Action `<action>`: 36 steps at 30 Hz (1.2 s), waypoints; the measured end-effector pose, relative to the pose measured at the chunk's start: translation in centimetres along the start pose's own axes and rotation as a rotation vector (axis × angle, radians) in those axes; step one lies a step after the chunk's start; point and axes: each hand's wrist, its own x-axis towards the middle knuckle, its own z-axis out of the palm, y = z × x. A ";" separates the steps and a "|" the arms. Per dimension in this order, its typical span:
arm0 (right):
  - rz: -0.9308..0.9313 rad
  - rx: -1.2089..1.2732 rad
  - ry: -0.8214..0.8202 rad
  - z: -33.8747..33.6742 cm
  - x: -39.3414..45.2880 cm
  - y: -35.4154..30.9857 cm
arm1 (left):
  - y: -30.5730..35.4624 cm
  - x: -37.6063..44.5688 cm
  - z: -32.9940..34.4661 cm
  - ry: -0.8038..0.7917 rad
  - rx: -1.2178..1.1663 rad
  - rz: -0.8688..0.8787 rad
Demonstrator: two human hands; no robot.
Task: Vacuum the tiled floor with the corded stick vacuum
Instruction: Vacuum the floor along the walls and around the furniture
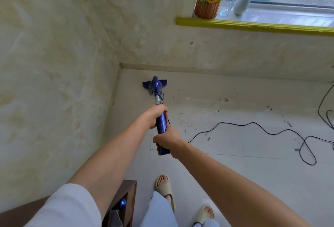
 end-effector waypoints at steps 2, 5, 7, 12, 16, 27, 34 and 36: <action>0.003 -0.002 0.005 -0.1 -0.2 0.4 | -0.4 0.1 0.2 0.007 0.019 0.009; -0.023 0.004 0.015 0.0 -0.7 1.0 | -0.9 -0.1 0.5 0.026 0.056 0.033; -0.040 0.007 0.025 0.1 -1.2 1.5 | -1.4 -0.5 0.8 0.043 0.086 0.041; -0.015 0.013 0.010 -0.4 -2.9 2.8 | -2.5 -2.3 1.8 0.062 0.077 0.001; -0.033 -0.021 -0.028 -2.1 -5.2 4.9 | -4.1 -4.5 4.1 0.085 0.031 -0.025; -0.076 -0.300 -0.143 -12.5 -12.7 16.0 | -14.1 -9.9 16.4 0.171 -0.198 -0.021; -0.168 -0.492 -0.119 -17.2 -17.1 21.6 | -19.1 -13.0 22.6 0.151 -0.322 -0.042; -0.207 -0.532 -0.099 -17.1 -19.1 23.8 | -21.3 -14.5 23.2 0.123 -0.394 -0.049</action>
